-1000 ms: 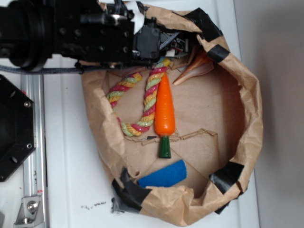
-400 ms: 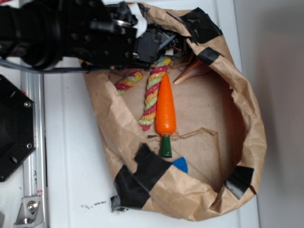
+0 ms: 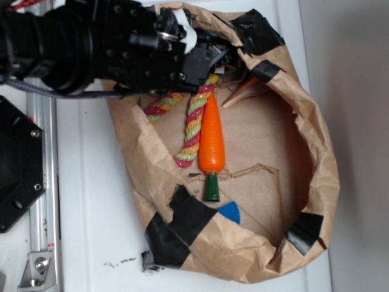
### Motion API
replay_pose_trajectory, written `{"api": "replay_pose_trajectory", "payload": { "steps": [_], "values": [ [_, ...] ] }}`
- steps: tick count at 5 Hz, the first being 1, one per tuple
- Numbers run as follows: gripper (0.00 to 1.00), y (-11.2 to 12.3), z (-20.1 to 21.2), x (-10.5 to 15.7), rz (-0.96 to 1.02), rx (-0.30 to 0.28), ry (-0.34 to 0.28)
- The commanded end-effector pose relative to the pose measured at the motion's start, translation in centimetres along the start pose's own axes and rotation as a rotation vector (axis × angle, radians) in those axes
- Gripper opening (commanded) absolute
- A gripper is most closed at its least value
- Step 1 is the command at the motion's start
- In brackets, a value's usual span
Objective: Grab the blue cloth.
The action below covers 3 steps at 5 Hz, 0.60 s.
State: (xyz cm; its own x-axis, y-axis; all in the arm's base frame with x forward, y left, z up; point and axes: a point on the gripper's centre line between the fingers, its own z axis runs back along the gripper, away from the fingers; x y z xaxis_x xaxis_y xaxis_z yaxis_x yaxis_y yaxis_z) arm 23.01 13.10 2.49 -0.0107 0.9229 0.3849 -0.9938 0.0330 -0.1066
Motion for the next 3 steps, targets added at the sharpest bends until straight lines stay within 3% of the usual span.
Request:
{"api": "replay_pose_trajectory", "payload": {
  "steps": [1, 3],
  "values": [
    [0.00, 1.16, -0.36, 0.28, 0.073, -0.030, -0.030],
    [0.00, 1.29, -0.54, 0.36, 0.052, -0.033, -0.027]
  ]
}}
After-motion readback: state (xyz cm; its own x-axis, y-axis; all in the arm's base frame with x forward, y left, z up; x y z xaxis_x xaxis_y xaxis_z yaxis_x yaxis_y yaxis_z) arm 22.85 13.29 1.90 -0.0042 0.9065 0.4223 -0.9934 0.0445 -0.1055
